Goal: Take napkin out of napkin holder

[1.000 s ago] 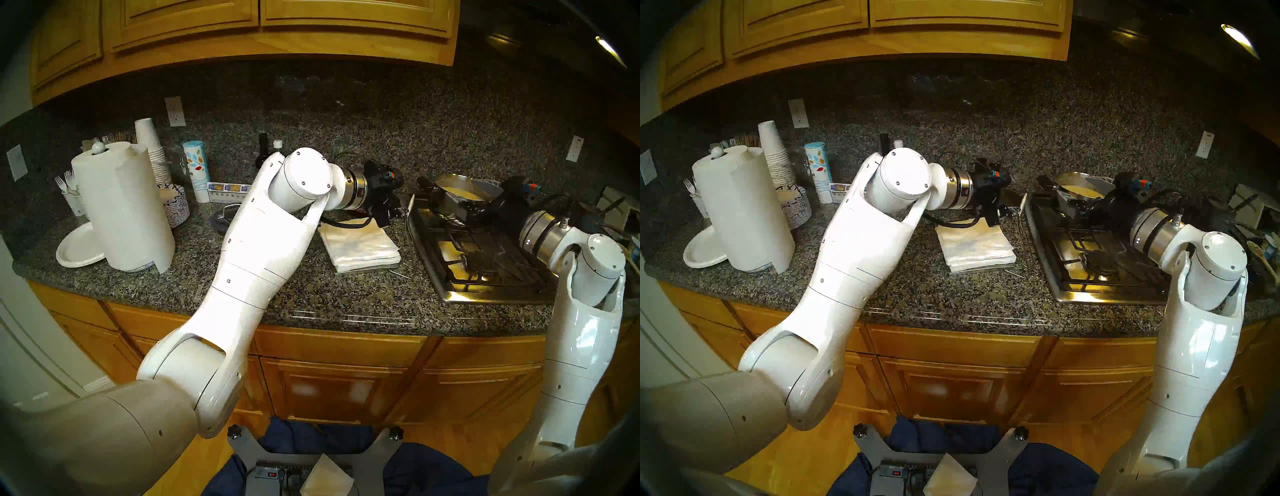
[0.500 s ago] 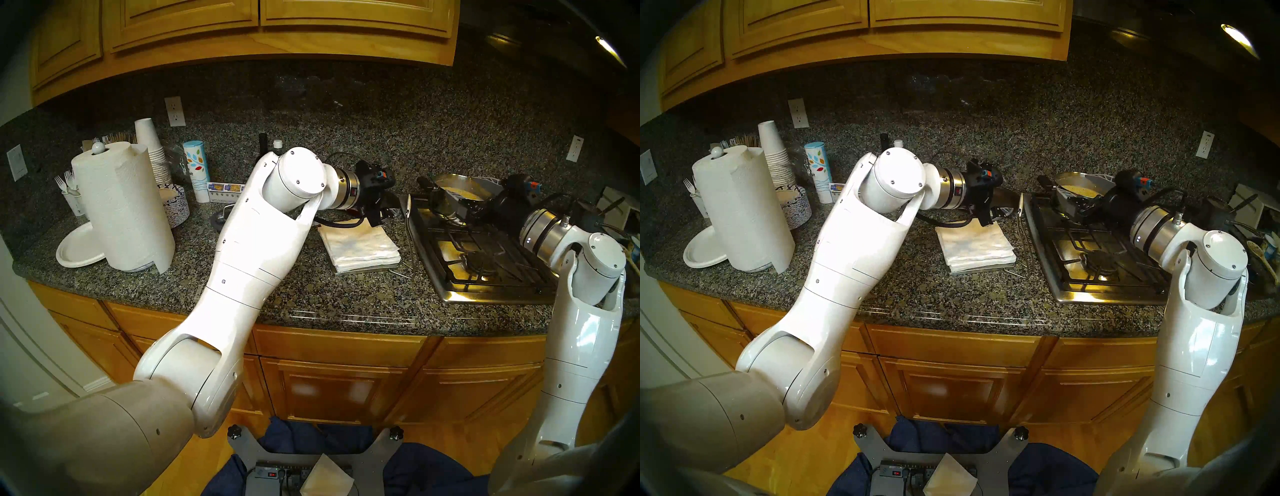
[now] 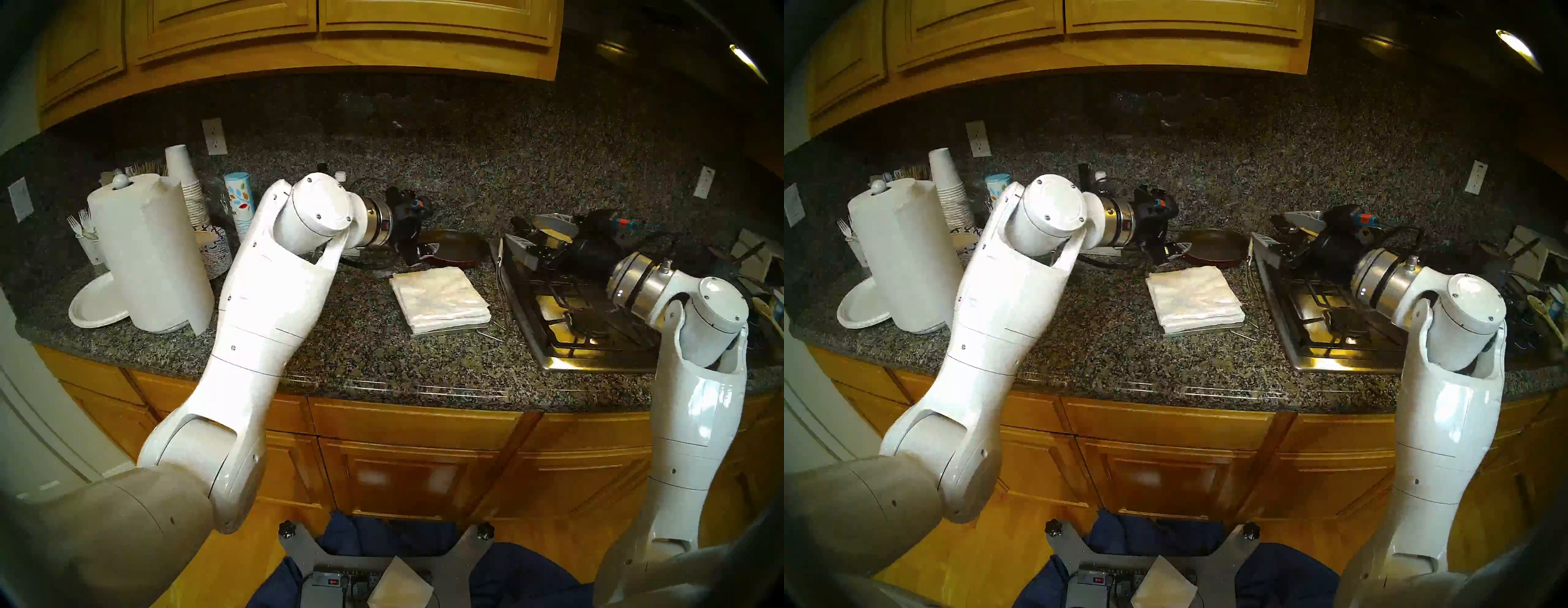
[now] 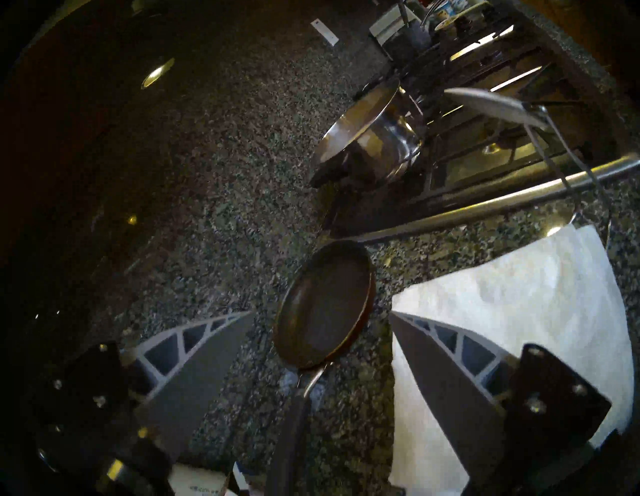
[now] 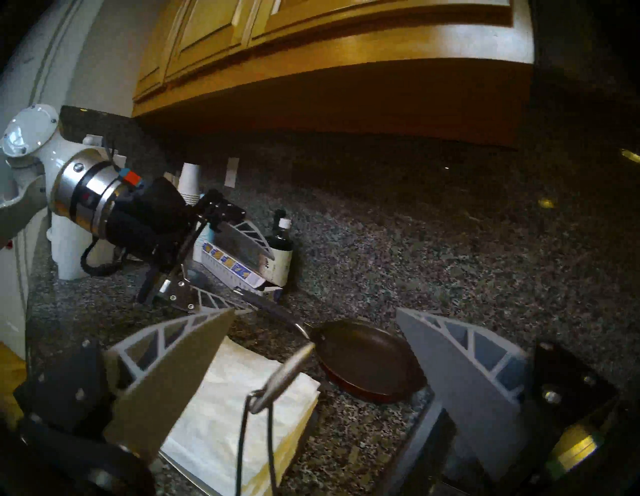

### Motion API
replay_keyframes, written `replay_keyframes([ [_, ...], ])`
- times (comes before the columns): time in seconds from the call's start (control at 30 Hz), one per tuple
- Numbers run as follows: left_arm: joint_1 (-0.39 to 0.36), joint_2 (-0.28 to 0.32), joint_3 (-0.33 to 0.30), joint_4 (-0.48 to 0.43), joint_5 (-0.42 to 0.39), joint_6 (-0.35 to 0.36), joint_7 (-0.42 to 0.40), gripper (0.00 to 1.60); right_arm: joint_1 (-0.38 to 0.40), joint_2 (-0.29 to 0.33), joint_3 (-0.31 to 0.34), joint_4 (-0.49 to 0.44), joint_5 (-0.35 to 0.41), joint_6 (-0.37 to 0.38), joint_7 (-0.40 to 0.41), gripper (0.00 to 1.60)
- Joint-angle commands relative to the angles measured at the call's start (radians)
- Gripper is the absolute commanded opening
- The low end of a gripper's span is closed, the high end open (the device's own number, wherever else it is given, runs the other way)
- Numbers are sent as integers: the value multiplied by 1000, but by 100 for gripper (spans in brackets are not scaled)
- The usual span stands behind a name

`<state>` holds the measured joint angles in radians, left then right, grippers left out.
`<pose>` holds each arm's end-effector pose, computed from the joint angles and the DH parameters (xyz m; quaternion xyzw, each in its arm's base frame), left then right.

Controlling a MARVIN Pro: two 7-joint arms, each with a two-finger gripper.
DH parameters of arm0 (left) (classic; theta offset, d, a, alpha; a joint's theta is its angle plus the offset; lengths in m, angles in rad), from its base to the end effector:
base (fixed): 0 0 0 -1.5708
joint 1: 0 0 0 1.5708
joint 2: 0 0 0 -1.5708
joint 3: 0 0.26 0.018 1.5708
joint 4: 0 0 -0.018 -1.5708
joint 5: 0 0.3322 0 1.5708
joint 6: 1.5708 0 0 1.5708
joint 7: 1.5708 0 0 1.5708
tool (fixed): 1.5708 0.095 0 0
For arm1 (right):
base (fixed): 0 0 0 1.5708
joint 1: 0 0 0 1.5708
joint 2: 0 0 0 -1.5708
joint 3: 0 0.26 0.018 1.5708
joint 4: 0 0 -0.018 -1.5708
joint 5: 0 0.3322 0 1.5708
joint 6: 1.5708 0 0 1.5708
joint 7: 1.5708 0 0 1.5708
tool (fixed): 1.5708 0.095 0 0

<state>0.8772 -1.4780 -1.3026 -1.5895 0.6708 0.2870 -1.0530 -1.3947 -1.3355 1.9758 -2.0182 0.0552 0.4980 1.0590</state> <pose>0.5039 -0.1280 -0.0311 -0.5620 0.5956 -0.5727 0.0384 0.3866 -0.0971 -0.0441 -0.6354 -0.3018 -0.6939 0.1541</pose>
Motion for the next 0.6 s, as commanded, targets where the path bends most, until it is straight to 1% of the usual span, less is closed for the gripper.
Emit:
replay_keyframes([
  [0.0,17,52,-46,-84,-38,6,-76,141,57,-1,-27,-3,3,13,-7,160],
  [0.07,19,60,-53,-86,-49,3,-102,136,65,0,-28,7,0,14,-9,160],
  [0.13,21,65,-67,-83,-78,-1,-146,135,73,0,-27,16,-2,13,-13,160],
  [0.2,21,79,-66,-89,-88,-11,-181,135,79,3,-26,23,-2,13,-14,160],
  [0.23,21,80,-75,-89,-110,-8,-213,134,82,4,-26,27,-2,12,-15,160],
  [0.27,19,91,-68,-93,-112,-12,-242,132,83,4,-26,31,-3,12,-17,160],
  [0.37,28,98,-70,-98,-136,-13,-295,132,87,7,-29,40,-3,10,-20,160],
  [0.47,33,94,-85,-97,-157,-10,-322,129,93,9,-32,52,-4,7,-23,160],
  [0.5,34,94,-90,-96,-166,-11,-331,123,94,10,-32,56,-4,6,-24,160],
  [0.57,32,99,-93,-97,-175,-16,-354,122,97,12,-34,63,-4,3,-26,160],
])
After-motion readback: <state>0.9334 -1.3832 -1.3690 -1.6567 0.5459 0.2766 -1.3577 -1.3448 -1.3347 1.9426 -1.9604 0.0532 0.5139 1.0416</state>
